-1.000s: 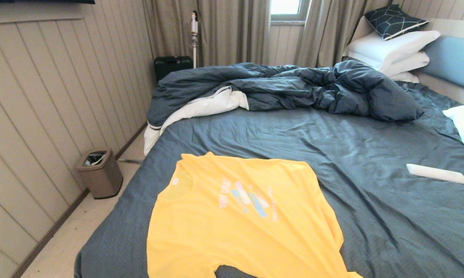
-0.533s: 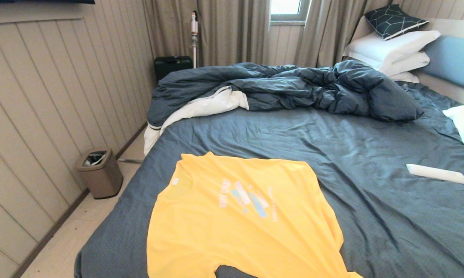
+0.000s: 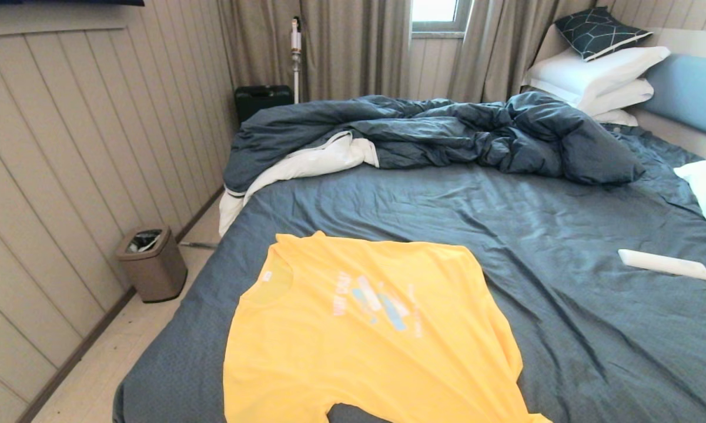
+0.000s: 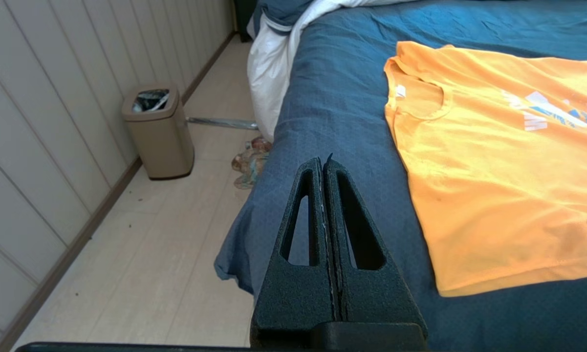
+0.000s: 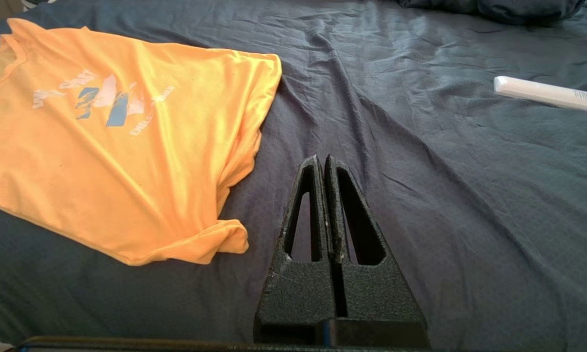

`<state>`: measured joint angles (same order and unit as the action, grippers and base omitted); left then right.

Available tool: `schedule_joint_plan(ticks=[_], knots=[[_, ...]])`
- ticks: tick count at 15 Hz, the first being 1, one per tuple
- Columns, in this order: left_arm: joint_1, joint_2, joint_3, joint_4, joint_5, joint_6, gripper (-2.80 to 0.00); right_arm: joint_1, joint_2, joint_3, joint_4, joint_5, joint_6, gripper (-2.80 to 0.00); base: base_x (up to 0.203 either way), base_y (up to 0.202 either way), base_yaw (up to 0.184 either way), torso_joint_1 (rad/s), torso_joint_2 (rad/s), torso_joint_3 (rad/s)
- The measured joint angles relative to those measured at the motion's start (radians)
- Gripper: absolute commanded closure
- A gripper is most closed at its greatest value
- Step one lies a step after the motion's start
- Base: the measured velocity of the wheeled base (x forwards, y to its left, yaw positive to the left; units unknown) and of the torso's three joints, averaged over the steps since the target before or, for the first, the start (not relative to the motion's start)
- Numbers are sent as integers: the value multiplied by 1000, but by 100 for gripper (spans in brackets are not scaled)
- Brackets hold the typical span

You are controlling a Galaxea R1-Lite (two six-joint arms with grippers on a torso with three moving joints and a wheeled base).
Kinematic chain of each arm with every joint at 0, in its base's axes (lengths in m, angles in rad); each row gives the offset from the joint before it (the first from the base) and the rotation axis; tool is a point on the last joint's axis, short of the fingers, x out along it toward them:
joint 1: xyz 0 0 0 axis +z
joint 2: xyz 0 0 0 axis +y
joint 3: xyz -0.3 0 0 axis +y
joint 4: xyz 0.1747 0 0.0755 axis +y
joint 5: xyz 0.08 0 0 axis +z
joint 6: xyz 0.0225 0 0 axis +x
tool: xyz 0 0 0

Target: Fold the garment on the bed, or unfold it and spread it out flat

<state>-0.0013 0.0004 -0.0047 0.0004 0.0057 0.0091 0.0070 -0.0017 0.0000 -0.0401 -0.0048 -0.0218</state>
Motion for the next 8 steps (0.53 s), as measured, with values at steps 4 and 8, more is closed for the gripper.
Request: schedule_joint_plan(ticks=[4,8], knots=[[0,0,0,0,0,-3,0,0,0,0,0,-2,4,0,0,0,0,0,0,0],[0,0,0,-2,1,-7,0,-1,0,0,0,-4,9,0,0,0,0,0,0,0]])
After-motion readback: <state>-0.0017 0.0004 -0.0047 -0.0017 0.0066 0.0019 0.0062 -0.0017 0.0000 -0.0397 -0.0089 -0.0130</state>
